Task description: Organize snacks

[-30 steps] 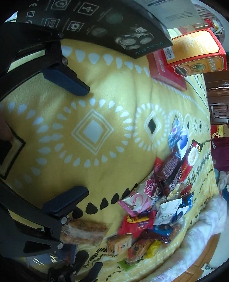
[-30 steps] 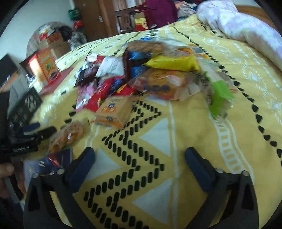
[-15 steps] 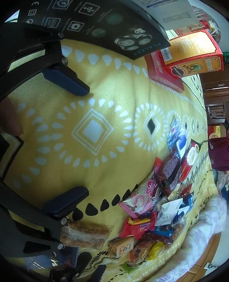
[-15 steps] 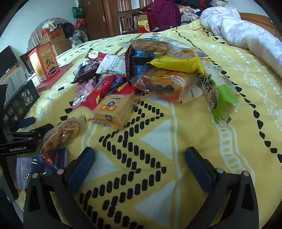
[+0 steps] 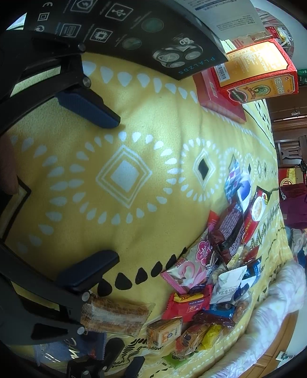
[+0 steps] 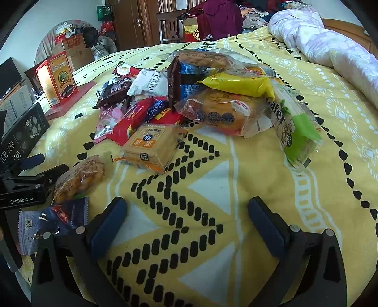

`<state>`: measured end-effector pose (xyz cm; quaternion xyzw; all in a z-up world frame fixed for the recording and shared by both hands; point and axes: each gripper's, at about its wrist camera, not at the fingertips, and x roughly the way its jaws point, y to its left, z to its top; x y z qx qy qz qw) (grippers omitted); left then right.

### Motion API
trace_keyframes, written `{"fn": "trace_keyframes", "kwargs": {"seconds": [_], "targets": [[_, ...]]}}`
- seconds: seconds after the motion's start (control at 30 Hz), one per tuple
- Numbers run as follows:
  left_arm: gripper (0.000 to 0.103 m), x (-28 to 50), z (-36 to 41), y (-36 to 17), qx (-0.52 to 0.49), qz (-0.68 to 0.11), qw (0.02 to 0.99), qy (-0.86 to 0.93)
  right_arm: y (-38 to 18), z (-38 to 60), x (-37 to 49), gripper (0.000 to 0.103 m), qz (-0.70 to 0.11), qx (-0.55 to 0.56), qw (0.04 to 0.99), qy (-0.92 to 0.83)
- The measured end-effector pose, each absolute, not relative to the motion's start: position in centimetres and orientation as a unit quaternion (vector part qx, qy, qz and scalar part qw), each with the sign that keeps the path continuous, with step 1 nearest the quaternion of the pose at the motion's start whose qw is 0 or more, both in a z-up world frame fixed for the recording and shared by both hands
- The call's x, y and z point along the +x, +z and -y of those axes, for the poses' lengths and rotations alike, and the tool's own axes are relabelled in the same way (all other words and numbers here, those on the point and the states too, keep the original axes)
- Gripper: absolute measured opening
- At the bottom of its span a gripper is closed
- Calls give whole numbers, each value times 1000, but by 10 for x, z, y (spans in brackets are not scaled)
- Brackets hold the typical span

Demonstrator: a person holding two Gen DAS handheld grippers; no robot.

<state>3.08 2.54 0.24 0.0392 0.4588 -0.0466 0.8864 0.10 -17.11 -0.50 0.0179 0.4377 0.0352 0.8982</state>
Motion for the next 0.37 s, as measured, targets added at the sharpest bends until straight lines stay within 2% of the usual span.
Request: {"fn": "trace_keyframes", "kwargs": {"seconds": [0.37], "targets": [[103, 31, -26, 2, 39, -459, 886, -47, -6, 171, 2, 103, -440, 14, 897, 33]]}}
